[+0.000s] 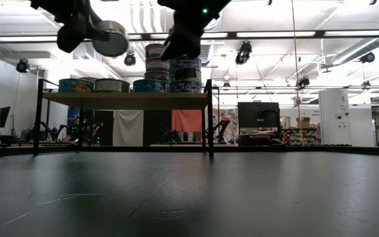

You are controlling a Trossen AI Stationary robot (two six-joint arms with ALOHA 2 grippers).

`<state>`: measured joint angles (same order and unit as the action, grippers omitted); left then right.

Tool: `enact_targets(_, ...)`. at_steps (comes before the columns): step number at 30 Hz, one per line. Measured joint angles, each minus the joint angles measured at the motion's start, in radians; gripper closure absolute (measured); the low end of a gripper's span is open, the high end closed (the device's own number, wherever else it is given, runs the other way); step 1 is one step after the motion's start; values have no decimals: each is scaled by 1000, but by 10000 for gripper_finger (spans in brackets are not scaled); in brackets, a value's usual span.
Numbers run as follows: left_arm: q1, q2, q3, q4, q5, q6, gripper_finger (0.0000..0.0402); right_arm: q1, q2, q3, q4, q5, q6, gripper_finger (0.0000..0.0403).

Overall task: Stack canned seafood by type on shelf
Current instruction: Stack the green/white tuna can on top of the other green/white tuna can on the shelf

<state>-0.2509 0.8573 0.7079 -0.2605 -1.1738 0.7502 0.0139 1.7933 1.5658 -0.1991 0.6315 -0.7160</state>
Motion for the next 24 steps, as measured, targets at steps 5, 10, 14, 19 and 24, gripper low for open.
enact_targets(5,12,-43,0,-41,-88,51,275,-16,-54,0,-85,-2,22,144)
enact_targets(10,73,-105,0,-88,-86,88,275,-48,-99,0,-123,-30,-5,166)
enact_targets(14,155,-127,2,-51,-4,150,275,-99,-144,-2,-122,-79,-94,180)
enact_targets(19,284,-107,36,-134,36,145,275,-177,-211,-2,-166,-132,-38,193)
enact_targets(24,374,-77,73,-184,80,99,275,-245,-254,-2,-256,-344,87,197)
